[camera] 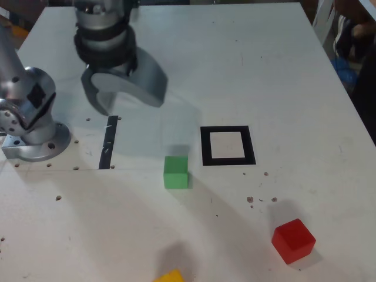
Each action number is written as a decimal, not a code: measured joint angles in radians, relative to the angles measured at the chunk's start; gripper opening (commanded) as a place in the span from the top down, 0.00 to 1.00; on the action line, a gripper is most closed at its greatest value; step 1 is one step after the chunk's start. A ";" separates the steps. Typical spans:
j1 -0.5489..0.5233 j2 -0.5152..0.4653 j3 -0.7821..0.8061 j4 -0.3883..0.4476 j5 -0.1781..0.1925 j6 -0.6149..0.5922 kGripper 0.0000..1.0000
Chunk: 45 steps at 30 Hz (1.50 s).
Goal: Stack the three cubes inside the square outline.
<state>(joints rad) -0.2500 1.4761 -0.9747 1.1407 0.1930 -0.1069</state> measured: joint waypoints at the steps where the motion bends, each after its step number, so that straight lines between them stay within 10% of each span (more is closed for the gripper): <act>1: -0.020 0.019 -0.032 0.022 0.000 0.009 0.03; 13: -0.209 0.312 -0.411 0.332 0.007 0.209 0.06; 27: -0.288 0.596 -0.861 0.343 0.057 0.317 0.04; 45: -0.360 0.787 -1.123 0.326 0.012 0.371 0.04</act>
<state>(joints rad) -0.6102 2.2634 -2.0979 1.4667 0.2054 0.2644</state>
